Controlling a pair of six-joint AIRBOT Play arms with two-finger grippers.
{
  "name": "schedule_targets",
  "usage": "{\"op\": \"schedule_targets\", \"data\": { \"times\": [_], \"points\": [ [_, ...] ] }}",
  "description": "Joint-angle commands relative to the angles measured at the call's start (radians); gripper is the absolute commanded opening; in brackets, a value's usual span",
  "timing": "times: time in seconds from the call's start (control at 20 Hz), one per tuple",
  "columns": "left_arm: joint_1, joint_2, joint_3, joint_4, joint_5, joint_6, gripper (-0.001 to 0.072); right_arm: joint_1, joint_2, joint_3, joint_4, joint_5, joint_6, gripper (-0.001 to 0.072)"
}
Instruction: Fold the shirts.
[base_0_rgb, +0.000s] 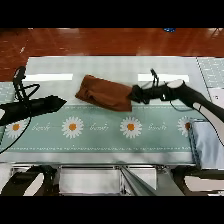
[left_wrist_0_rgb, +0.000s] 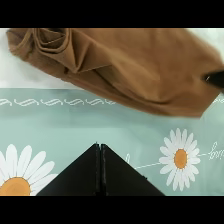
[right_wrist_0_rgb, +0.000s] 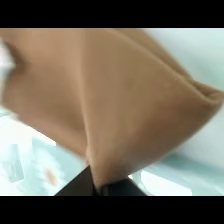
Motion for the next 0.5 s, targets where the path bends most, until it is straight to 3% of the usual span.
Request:
{"op": "schedule_targets", "data": {
  "times": [0.0, 0.25, 0.45],
  "points": [
    [-0.001, -0.010, -0.003, 0.000, -0.001, 0.000, 0.0020, 0.016, -0.016, 0.252, -0.046, 0.055, 0.050, 0.0019],
    [-0.002, -0.011, -0.019, 0.000, -0.001, 0.000, 0.0020, -0.024, -0.013, 0.637, -0.439, 0.268, 0.336, 0.0019],
    [-0.002, -0.010, -0.019, 0.000, 0.002, 0.000, 0.0020, -0.155, 0.047, 0.815, -0.530, 0.427, 0.412, 0.0019]
  ]
}}
